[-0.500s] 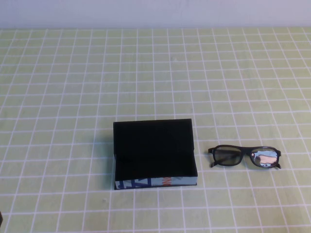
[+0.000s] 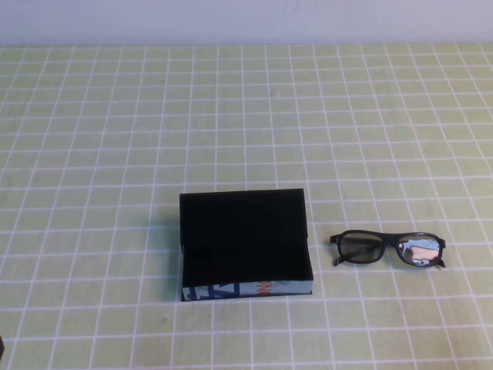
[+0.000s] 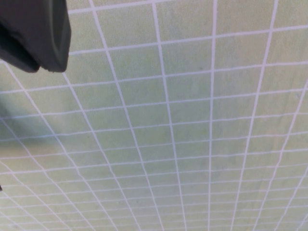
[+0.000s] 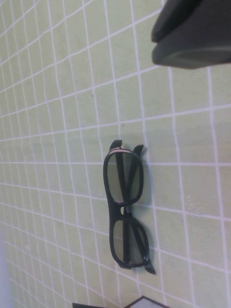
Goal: Return glasses to glasses case
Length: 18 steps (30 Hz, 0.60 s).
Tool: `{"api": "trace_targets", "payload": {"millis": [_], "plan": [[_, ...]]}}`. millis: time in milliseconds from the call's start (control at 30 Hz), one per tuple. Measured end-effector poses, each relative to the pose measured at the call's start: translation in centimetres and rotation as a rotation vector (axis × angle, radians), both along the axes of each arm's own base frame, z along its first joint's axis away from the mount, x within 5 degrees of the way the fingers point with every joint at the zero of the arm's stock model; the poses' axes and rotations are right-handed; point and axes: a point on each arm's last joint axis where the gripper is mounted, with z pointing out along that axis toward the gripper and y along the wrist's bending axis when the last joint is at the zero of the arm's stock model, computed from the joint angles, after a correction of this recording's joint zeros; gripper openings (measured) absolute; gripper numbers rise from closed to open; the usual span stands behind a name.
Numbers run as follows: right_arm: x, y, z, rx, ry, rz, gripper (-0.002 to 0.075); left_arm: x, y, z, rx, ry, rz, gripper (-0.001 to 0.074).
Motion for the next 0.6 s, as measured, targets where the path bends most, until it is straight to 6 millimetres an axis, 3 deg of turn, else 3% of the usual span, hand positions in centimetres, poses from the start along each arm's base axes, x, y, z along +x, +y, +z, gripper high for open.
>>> {"api": "trace_targets", "payload": {"millis": [600], "plan": [[0.10,-0.11,0.38,0.008,-0.042,-0.014,-0.0017,0.03,0.01,0.10,-0.001,-0.012,0.001,-0.0003]]}}
